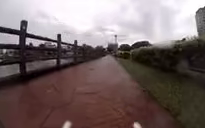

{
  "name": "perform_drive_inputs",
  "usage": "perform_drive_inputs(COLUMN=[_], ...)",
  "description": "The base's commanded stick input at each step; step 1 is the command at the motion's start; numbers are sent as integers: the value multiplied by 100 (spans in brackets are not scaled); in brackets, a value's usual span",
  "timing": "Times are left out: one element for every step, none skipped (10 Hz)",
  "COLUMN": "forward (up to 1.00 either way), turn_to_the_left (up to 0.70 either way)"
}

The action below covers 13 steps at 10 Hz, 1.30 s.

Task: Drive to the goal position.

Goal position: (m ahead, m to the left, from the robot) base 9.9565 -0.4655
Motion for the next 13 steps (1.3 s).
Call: perform_drive_inputs(forward=[50, 50, 50, 50, 50, 50, 50, 50, 50, 50, 50, 50, 50], turn_to_the_left=[0, 0, 0, 0, 0, 0, 0, 0, 0, 0, 0, 0, 0])
